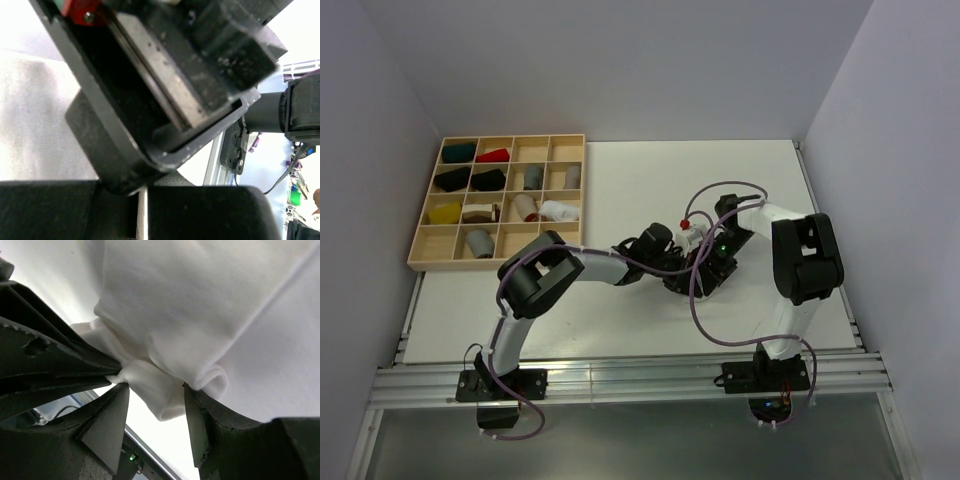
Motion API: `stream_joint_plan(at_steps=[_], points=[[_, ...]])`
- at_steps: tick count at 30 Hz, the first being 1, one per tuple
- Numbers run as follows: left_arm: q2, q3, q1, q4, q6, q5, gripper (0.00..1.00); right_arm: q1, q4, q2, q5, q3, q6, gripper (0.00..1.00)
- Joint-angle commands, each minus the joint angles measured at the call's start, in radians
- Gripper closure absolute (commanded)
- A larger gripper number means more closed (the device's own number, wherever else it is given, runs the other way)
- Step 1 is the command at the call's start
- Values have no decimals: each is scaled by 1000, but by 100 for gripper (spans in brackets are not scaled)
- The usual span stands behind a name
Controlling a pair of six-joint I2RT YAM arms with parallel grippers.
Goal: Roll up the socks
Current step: Roll the sock at the center of the board.
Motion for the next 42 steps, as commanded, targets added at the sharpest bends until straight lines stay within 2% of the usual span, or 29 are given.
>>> stream_joint_plan(at_steps=[1,11,20,31,38,42], points=[[81,-4,21,-216,-236,56,100,-19,172,-115,-40,2,-81,44],[132,56,35,-297,-227,73,100,-56,252,-202,-23,-52,-31,44],[176,43,49,-285,-240,90,100,-93,258,-236,-4,-33,7,43],[156,-76,51,-258,-243,81,100,-124,293,-308,23,-7,77,43],[147,-95,73,-287,-236,97,100,-130,258,-367,-26,-10,26,44],[142,-54,96,-391,-220,130,100,-128,182,-405,-60,-55,-118,46]])
